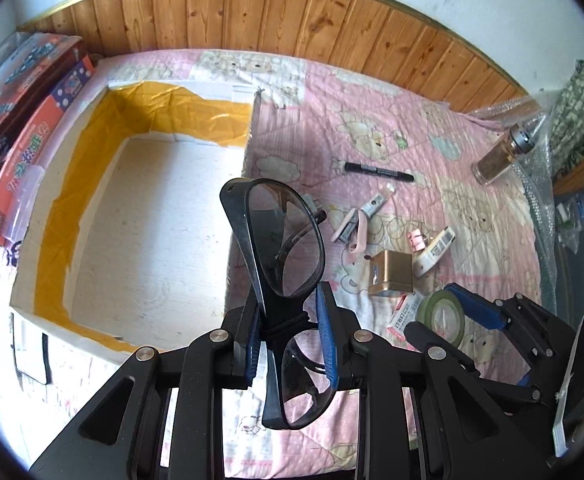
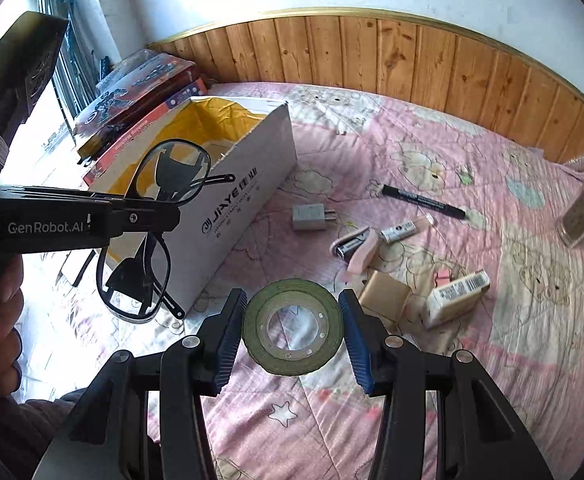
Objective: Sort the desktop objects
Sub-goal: 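Carry black glasses in left tool while right tool carries green tape toward box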
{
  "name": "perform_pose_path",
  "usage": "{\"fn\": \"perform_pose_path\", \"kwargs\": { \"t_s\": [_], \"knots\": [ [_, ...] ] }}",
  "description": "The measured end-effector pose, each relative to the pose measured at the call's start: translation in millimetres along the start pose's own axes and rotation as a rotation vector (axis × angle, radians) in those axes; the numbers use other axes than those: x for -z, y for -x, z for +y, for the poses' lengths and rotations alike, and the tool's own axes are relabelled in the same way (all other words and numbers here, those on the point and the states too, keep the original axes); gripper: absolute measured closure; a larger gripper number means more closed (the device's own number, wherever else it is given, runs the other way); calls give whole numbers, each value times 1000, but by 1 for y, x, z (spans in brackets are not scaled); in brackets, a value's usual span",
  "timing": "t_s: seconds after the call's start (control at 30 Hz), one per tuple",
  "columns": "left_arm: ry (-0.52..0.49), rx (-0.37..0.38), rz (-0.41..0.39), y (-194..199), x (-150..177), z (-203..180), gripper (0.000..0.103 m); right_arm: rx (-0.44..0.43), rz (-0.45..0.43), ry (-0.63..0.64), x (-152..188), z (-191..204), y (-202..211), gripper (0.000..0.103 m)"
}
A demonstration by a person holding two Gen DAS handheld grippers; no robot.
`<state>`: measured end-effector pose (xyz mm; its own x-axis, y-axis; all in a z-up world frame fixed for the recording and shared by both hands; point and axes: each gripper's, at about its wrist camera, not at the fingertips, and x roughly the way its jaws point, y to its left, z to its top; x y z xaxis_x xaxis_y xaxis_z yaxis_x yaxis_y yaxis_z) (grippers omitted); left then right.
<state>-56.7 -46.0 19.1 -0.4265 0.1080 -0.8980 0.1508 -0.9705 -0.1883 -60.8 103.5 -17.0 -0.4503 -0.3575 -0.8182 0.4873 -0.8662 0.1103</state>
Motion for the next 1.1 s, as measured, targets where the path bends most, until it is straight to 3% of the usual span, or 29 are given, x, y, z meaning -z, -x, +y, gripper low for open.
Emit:
{"fn": "perform_pose_path", "kwargs": {
  "t_s": [0.7, 1.1],
  "knots": [
    [110, -94, -78, 26, -39, 88, 78, -112, -33, 266, -105, 83, -15, 54],
    [201, -130, -35, 6, -55, 135, 78, -165, 4, 309, -149, 106, -54, 54]
  ]
}}
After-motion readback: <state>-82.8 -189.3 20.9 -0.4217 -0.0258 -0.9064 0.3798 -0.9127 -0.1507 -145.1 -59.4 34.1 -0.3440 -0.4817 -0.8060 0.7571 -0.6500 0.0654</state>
